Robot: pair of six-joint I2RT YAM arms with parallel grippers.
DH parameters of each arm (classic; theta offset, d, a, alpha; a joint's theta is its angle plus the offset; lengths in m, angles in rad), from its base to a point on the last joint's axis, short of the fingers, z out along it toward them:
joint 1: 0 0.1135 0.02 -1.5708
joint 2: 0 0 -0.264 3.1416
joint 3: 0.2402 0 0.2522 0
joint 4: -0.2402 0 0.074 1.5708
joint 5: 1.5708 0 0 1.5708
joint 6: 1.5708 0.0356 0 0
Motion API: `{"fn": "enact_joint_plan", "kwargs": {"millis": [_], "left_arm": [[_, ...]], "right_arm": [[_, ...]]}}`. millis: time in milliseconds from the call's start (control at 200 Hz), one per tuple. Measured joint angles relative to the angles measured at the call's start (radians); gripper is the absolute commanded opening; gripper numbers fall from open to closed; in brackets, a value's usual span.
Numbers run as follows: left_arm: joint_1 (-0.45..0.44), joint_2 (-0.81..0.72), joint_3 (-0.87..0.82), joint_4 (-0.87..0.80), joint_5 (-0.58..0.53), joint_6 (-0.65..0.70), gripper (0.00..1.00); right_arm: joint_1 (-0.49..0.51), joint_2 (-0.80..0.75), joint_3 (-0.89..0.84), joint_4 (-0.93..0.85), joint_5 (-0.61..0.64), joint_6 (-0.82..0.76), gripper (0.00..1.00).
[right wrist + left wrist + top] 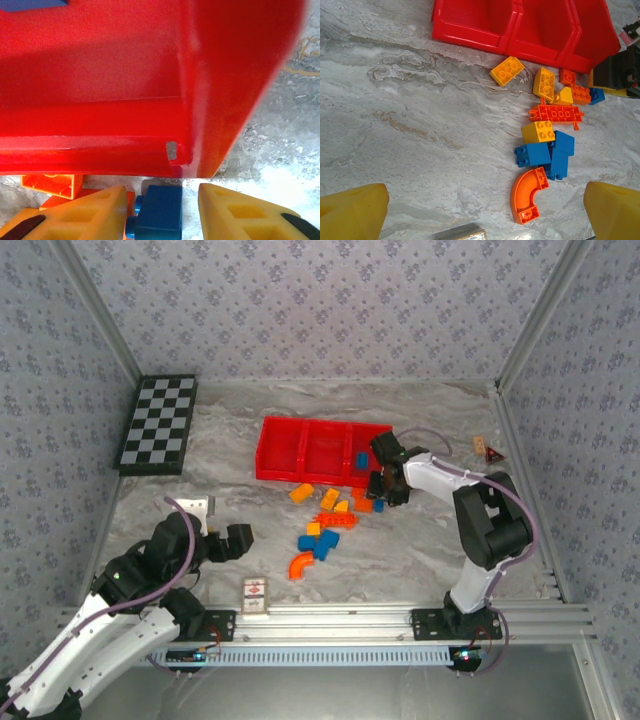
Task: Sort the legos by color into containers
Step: Pick up the lego from the center of the table.
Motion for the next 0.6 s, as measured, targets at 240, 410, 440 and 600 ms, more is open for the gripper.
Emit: {"fn": "enact_joint_plan", "kwargs": {"millis": [240,410,440,600], "left_arm": [[-0.002,0.012,0.0,0.0,-0.002,-0.001,1.0],[-0.013,0.015,0.0,-0.001,-0.015,-0.001,1.0],[-0.013,0.015,0.0,-0.001,-0.015,-0.001,1.0],[-0.018,0.032,0.0,-0.001,-0.017,-0.001,1.0]], "right_arm": [[0.005,0.002,0.001,0.0,0.01,0.007,0.26],[0.01,-0.008,0.002,-0.009,0.018,0.005,0.21],[0.011,-0.016,0.002,-0.014,0.021,0.006,0.2],[0.033,-0.108,0.012,-0.069,0.037,0.006,0.19]]}}
